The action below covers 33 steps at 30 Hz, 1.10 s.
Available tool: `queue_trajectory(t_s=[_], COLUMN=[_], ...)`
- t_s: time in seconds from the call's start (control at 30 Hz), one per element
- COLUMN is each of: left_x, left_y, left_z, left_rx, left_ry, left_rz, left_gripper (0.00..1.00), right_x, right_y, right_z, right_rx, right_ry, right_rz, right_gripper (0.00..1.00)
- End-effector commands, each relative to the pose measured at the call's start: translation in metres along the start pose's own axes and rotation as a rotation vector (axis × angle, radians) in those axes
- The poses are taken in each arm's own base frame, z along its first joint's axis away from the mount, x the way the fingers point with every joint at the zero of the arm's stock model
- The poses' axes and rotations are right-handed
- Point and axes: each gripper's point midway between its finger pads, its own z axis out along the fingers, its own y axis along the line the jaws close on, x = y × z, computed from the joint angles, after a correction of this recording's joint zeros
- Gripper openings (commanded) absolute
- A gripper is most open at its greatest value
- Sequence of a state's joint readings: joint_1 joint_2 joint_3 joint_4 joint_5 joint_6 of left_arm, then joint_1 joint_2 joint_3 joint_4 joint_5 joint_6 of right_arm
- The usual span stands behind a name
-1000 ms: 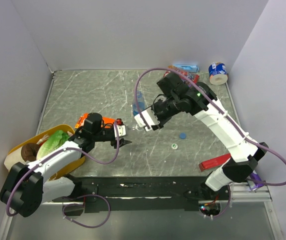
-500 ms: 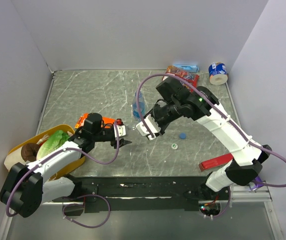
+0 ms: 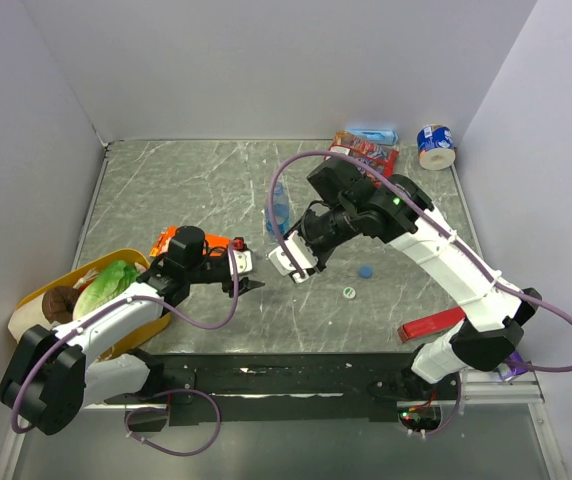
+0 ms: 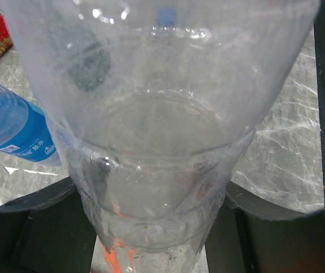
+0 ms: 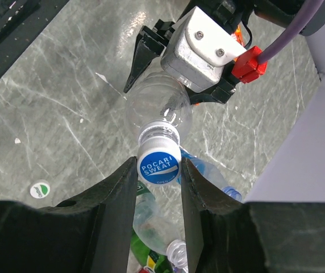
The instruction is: Screw on the bottle caps
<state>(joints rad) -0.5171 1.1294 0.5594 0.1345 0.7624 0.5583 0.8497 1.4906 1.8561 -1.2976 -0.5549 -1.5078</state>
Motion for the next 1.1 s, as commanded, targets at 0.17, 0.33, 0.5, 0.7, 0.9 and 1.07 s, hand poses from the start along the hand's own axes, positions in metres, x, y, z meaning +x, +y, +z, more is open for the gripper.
queue_trajectory(t_s=[0.17, 0.33, 0.5, 0.7, 0.9, 1.07], left_x=[-0.029, -0.029, -0.03, -0.035, -0.025, -0.027], left_y=[0.007, 0.007, 0.008, 0.019, 0.045, 0.064], left_z=[0.001, 0.0, -0.001, -0.002, -0.006, -0.01], left_rx=[-0.02, -0.036, -0.058, -0.134, -0.305, -0.418], left_ry=[-0.1, -0.11, -0.131, -0.162, -0.138, -0.159], left_rz=[0.077, 0.074, 0.067, 0.024, -0.06, -0.106], left_gripper=[0.01, 0.01, 0.01, 0.01, 0.01, 0.01], right_x=[0.0, 0.001, 0.006, 0.012, 0.02, 0.027], right_y=[-0.004, -0.005, -0.004, -0.006, -0.007, -0.006], right_z=[0.006, 0.009, 0.014, 0.02, 0.025, 0.035], right_rx=[-0.001, -0.013, -0.033, -0.063, -0.139, -0.178], right_ry=[0.0, 0.003, 0.013, 0.025, 0.047, 0.069], right_rz=[0.029, 0.049, 0.08, 0.237, 0.442, 0.54], right_gripper=[0.22, 0.22, 0.22, 0.22, 0.21, 0.21])
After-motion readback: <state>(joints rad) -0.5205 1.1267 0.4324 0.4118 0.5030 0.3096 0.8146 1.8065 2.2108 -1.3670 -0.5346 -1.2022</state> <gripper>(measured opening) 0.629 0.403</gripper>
